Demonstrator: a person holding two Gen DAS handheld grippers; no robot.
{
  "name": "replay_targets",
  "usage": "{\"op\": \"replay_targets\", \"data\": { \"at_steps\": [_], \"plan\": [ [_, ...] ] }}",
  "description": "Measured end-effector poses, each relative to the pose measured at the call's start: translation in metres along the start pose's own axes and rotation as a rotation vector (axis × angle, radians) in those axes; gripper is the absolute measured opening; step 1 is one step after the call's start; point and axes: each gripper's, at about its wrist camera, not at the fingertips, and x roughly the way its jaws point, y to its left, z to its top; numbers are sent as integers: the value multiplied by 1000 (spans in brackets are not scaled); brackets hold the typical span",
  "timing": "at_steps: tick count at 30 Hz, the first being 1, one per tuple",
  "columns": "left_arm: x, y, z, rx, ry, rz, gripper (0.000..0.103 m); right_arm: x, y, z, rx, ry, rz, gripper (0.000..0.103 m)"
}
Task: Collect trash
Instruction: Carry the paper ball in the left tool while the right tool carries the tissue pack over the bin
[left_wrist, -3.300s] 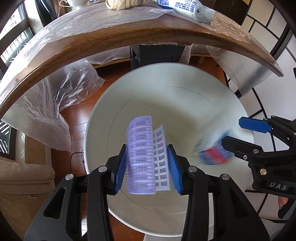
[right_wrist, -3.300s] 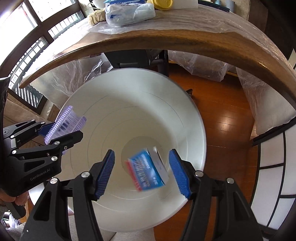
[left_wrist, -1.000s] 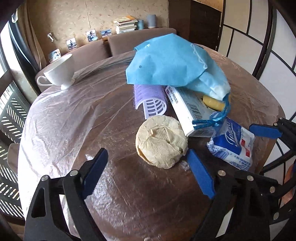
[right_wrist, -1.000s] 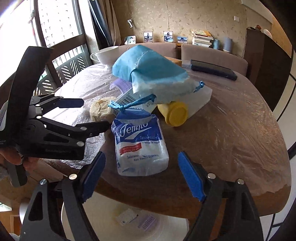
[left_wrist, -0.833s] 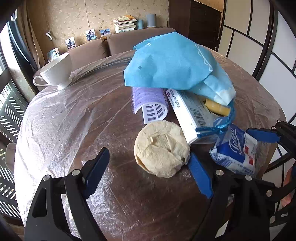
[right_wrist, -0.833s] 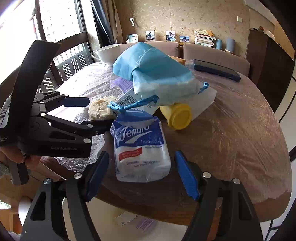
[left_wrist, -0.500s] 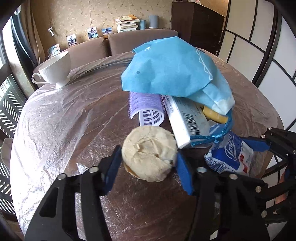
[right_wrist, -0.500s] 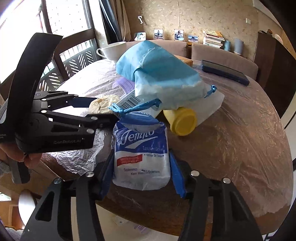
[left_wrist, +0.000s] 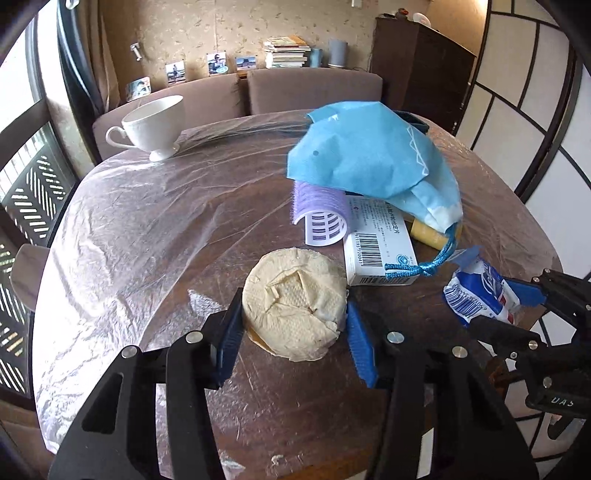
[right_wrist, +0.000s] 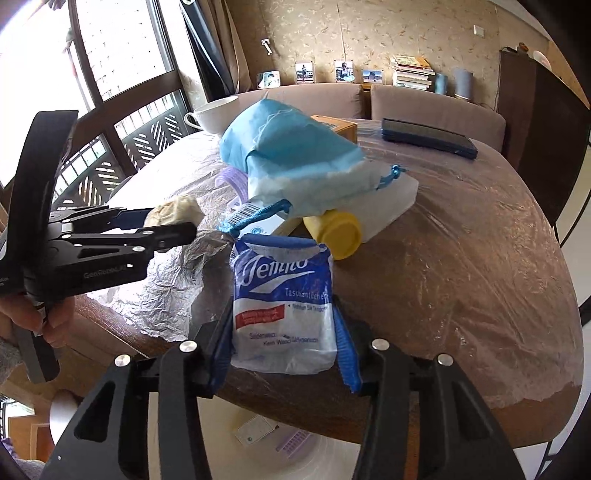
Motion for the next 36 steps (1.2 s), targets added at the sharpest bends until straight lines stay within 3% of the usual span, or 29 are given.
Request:
{"op": "replay_targets", "data": {
  "at_steps": [14, 36],
  "plan": [
    [-15, -3, -12, -91, -3, 23, 52, -5, -13, 3, 59, -5, -4, 47],
    [-31, -26, -27, -104, -6, 31, 52, -17, -21, -5, 77, -2, 8, 47]
  ]
}}
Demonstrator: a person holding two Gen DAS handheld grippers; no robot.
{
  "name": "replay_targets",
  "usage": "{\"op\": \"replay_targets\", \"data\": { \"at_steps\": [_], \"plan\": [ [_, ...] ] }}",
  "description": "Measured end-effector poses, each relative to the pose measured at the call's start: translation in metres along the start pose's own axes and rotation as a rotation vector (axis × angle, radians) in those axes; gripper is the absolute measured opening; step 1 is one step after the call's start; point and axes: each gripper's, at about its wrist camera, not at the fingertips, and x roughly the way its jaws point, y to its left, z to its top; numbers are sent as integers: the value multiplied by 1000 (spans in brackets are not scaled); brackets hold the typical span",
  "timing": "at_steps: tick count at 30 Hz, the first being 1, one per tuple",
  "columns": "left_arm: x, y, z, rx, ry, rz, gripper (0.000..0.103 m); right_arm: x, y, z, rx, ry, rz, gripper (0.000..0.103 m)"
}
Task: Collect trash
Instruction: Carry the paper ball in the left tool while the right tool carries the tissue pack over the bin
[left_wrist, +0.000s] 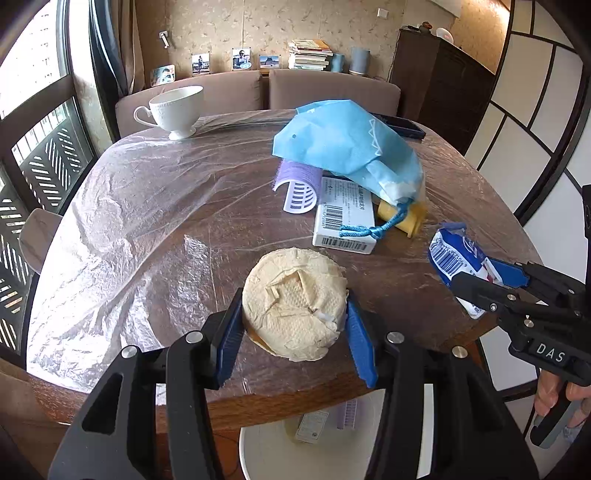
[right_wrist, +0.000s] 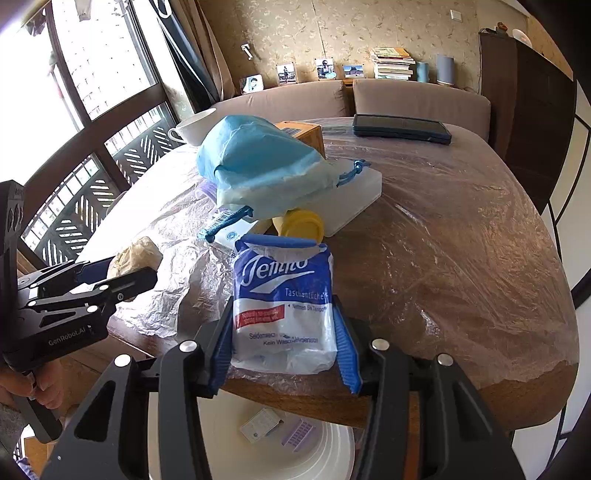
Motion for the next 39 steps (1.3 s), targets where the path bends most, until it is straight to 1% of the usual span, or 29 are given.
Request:
{"op": "replay_targets", "data": {
  "at_steps": [13, 20, 27, 30, 39],
  "plan": [
    [-11, -21, -21, -29, 10, 12, 52, -18, -5, -15, -30, -1, 47, 47],
    [-20, -25, -28, -55, 6, 19, 52, -25, -4, -22, -50, 5, 69, 47],
    [-30, -26, -38, -46, -1, 1, 52, -36, 7, -37, -45, 4, 60, 47],
    [-33, -26, -43, -39, 0, -20, 52, -41, 14, -46, -30, 3, 48, 47],
    [-46, -22, -72, 17, 34, -70, 52, -52, 39, -80, 6, 24, -2, 47]
  ]
}}
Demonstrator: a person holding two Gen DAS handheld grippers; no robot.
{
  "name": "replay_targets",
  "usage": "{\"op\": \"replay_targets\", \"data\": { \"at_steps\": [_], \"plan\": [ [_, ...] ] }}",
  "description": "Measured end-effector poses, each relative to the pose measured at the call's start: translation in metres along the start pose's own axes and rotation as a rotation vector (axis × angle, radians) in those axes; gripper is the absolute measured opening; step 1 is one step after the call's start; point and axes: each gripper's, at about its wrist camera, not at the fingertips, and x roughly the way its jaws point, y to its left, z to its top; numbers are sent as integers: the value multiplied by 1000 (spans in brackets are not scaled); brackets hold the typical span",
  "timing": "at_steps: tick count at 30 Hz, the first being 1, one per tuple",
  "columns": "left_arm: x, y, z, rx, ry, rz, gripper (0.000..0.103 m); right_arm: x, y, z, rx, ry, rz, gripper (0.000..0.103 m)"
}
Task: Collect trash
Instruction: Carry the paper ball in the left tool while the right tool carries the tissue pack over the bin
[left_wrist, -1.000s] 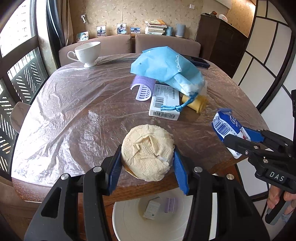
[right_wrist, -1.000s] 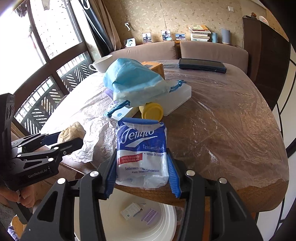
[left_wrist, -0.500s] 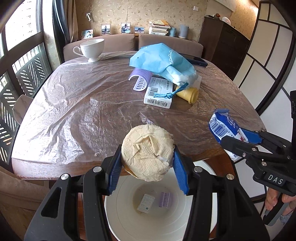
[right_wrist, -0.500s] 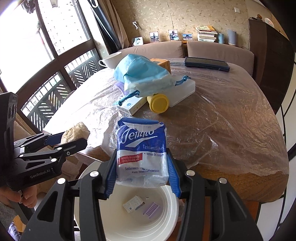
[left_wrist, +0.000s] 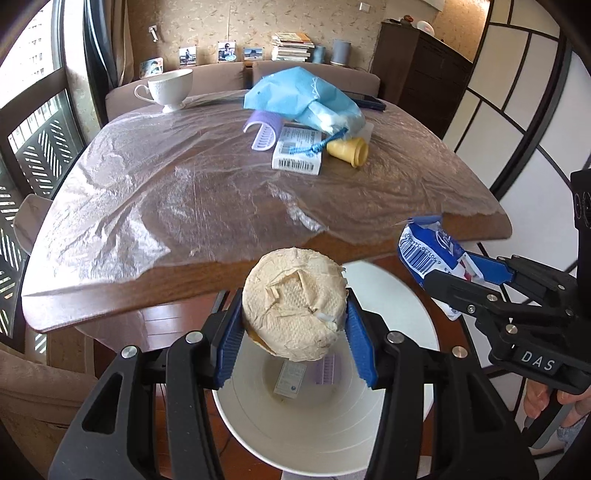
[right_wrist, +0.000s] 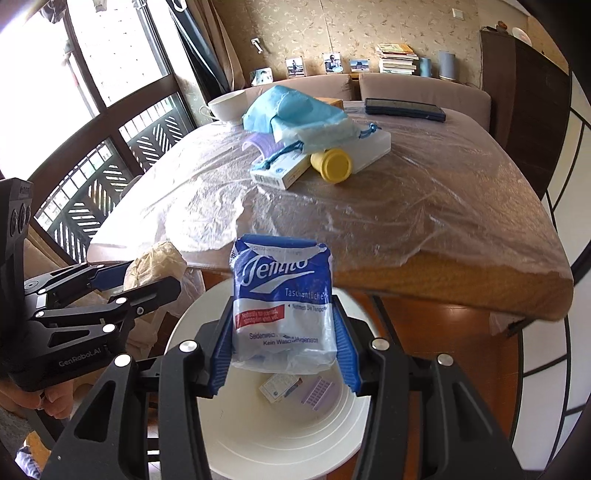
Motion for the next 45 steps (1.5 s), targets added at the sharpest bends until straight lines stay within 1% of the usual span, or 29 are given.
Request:
{"op": "replay_targets", "data": {
  "at_steps": [5, 12, 17, 20, 24, 33, 45],
  "plan": [
    [0, 3, -16, 18, 24, -26, 52, -5, 8, -20, 23, 10, -22, 47],
    [7, 2, -35, 14, 65, -22, 52, 1, 6, -38, 44, 58, -17, 47],
    [15, -2, -44, -18, 95, -9, 52, 9, 4, -41, 25, 95, -1, 47],
    [21, -5, -49, -36, 114, -14, 52, 14, 2, -43, 15, 113, 6, 47],
    [32, -8, -55, -30, 143, 2, 52, 23, -4, -47, 34, 144, 18, 47],
    [55, -9, -68, -28, 201, 27, 52, 42, -12, -58, 21, 204, 14, 47],
    [83, -7, -75, -18, 262, 56, 52, 62, -22, -68, 6, 253, 12, 47]
  ]
}}
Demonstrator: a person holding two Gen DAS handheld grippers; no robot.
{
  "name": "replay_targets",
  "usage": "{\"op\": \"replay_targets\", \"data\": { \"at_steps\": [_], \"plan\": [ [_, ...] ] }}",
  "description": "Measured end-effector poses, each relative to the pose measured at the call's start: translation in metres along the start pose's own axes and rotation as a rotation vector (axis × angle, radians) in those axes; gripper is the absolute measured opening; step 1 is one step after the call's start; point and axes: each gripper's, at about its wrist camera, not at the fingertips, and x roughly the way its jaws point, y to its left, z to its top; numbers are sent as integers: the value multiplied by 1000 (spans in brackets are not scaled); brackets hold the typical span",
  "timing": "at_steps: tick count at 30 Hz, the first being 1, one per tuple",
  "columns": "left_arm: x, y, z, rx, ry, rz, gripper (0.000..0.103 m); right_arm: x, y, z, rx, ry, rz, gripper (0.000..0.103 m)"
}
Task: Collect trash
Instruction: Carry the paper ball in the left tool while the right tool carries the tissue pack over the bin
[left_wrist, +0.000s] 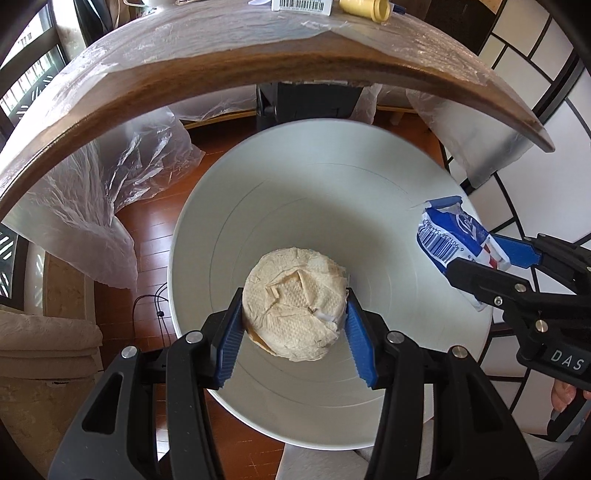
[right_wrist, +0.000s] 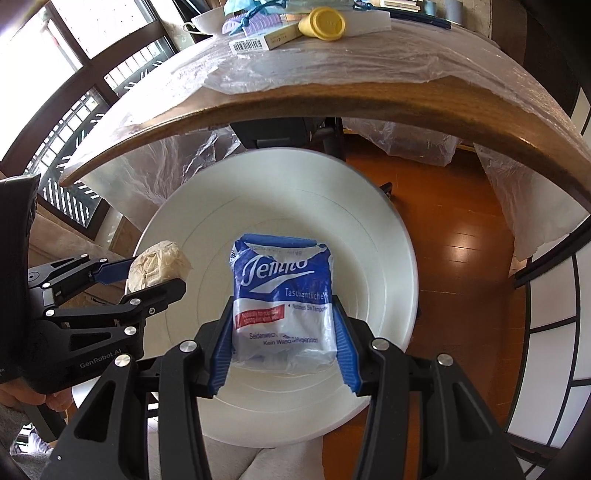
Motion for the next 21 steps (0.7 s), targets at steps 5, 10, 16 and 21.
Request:
{"op": "replay_targets", "data": {
  "at_steps": [5, 10, 16, 21],
  "plan": [
    [6, 2, -2, 1, 17, 6, 52, 6, -3, -1, -4, 19, -5, 47],
    [10, 2, -1, 11, 31, 10, 52, 10, -1, 0, -4, 34, -13, 47],
    [16, 4, 1, 23, 44, 19, 52, 14, 1, 2, -3, 48, -21, 47],
    [21, 6, 1, 26, 57, 21, 52, 17, 2, 2, -4, 55, -25, 47]
  ]
}}
